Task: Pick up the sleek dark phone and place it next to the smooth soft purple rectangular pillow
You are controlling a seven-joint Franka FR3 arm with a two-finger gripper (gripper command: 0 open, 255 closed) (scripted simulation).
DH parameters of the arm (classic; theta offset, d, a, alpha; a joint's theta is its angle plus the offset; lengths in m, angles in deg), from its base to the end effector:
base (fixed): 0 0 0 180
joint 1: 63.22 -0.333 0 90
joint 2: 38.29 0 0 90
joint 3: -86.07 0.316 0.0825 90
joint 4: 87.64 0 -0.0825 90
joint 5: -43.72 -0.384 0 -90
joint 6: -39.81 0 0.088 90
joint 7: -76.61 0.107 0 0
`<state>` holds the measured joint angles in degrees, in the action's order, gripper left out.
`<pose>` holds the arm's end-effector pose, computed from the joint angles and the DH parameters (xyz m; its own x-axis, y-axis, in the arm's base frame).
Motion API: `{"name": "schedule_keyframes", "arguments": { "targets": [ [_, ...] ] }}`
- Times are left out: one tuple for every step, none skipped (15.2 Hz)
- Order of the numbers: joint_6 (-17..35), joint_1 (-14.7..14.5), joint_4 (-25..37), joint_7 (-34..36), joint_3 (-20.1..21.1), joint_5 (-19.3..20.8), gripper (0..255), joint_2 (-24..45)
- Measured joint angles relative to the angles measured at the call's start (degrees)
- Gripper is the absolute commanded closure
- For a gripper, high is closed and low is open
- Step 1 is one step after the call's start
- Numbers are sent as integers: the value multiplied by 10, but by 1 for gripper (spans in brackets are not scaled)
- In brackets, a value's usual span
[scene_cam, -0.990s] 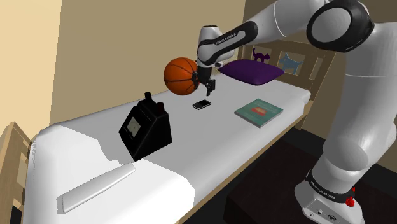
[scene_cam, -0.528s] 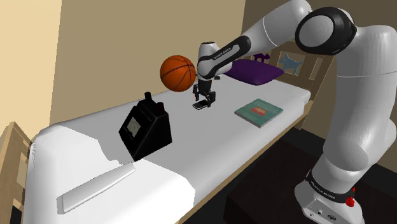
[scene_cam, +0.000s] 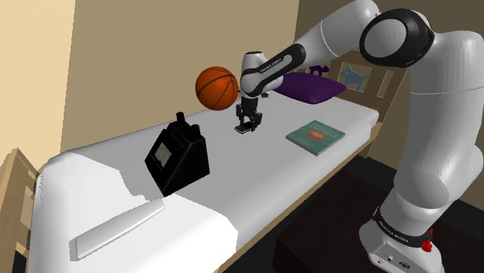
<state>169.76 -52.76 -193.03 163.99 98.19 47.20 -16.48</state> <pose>0.6428 0.0077 0.3315 0.0961 -0.9950 -0.0267 -0.9938 -0.0944 -0.0589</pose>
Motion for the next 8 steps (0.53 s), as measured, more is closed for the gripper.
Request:
{"name": "schedule_keyframes", "arguments": {
  "targets": [
    [0, 0, 0, 0, 0, 0, 255, 0],
    [0, 0, 0, 0, 0, 0, 255, 0],
    [0, 0, 0, 0, 0, 0, 255, 0],
    [0, 0, 0, 0, 0, 0, 255, 0],
    [0, 0, 0, 0, 0, 0, 255, 0],
    [0, 0, 0, 0, 0, 0, 255, 0],
    [0, 0, 0, 0, 0, 0, 255, 0],
    [-3, 1, 1, -1, 0, -1, 255, -2]
  ]
}}
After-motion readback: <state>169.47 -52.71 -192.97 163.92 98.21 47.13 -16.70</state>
